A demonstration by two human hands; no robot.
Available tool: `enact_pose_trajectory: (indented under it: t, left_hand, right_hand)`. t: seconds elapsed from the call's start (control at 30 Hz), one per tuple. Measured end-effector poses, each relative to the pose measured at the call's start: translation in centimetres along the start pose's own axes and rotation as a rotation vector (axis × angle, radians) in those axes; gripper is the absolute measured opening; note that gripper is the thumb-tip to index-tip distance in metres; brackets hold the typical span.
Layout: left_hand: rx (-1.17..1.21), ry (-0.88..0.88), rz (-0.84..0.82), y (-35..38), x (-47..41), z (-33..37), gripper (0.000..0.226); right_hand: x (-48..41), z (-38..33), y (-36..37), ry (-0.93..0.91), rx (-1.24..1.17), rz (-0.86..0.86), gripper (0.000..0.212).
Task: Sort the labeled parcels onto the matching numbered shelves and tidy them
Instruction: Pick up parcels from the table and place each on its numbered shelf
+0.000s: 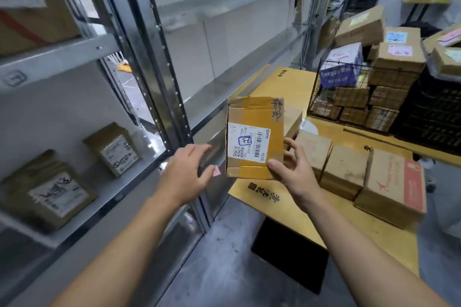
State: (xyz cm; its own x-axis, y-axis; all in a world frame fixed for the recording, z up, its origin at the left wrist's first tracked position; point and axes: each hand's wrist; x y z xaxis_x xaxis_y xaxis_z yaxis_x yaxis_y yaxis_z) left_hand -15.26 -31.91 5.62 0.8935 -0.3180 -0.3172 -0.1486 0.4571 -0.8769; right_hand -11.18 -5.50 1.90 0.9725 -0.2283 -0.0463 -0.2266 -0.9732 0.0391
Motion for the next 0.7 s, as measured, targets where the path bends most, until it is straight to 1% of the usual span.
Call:
enact_pose_trajectory:
  t: [0.1, 0.17, 0.23, 0.43, 0.7]
  left_hand:
    - [-0.304, -0.047, -0.097, -1.8, 3.0, -1.8, 0.052]
    - [-0.428, -0.099, -0.125, -2.8, 5.1, -2.3, 0.051]
    - [-0.501, -0.158, -0.131, -3.8, 7.0, -2.6, 0.053]
    - [-0.594, -0.351, -0.108, -6.7, 14.3, -2.0, 0.051]
    - [-0.554, -0.636, -0.053, -8.7, 26.5, 2.7, 0.053]
  right_hand:
    - [1.0, -0.3, 2.3, -0.063, 0.021, -0.047, 0.061]
    - [1.7, -0.4, 3.8, -0.083, 0.014, -0.090, 0.061]
    - [2.6, -0.6, 5.3, -0.103, 0.039, -0.153, 0.061]
    - [6.5, -0.5, 8.4, -0.149, 0.040, -0.347, 0.062]
    - [14.2, -0.1, 9.9, -0.105, 0.026, -0.591, 0.061]
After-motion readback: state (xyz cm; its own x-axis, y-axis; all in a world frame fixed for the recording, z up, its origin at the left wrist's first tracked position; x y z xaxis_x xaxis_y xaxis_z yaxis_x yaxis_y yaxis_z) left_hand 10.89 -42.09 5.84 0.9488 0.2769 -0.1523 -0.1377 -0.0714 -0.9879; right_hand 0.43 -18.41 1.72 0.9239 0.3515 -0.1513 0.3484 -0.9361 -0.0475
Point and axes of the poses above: each hand's wrist, its own x-axis away from the middle knuckle, its own y-axis out of the palm, z = x × y, and after that the axes turned 2 degrees about z, right-handed
